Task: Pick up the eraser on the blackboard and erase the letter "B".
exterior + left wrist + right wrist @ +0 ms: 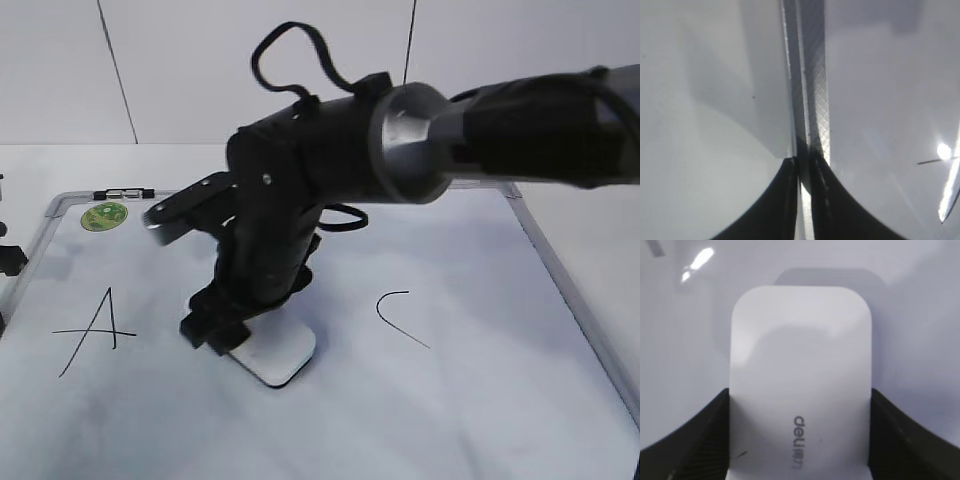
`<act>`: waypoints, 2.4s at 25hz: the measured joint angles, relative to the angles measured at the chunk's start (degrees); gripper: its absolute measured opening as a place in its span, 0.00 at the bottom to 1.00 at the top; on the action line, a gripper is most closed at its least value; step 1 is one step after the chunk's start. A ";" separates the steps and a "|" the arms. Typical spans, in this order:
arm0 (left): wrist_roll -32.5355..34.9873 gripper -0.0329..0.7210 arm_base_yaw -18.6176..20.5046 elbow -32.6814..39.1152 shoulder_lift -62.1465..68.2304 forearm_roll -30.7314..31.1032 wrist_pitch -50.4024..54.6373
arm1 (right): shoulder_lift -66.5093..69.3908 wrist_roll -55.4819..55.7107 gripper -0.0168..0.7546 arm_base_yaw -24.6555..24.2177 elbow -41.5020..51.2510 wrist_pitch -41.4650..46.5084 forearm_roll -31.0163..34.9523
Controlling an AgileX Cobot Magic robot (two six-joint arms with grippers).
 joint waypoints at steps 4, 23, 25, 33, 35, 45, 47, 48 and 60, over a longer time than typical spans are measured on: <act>0.00 0.10 0.00 0.00 0.00 0.00 0.00 | 0.00 0.13 0.69 -3.99 0.00 -0.30 0.00; 0.10 0.10 0.00 0.00 0.00 -0.22 -0.12 | 1.24 -2.06 0.69 -1.41 -4.00 3.18 -2.87; 0.10 0.10 0.00 0.00 0.00 -0.32 -0.12 | 1.33 -3.00 0.69 0.34 -4.00 2.84 -3.20; 0.10 0.10 0.00 0.00 0.00 -0.32 -0.12 | 2.22 -3.45 0.69 1.39 -5.06 2.88 -3.09; 0.10 0.10 0.00 0.00 0.00 -0.32 -0.12 | 3.27 -3.45 0.69 1.39 -6.70 4.18 -3.09; 0.10 0.10 0.00 0.00 0.00 -0.32 -0.12 | 7.15 -3.22 0.69 -1.17 -13.81 8.10 -0.06; 0.10 0.10 0.00 0.00 0.00 -0.32 -0.12 | 7.27 -2.87 0.69 -2.82 -14.04 7.72 0.86; 0.10 0.10 0.00 0.00 0.00 -0.32 -0.12 | 7.37 -2.88 0.69 -4.02 -14.04 7.41 0.86; 0.10 0.10 0.00 0.00 0.00 -0.55 -0.12 | 7.71 -0.26 0.69 -13.16 -15.05 7.88 0.40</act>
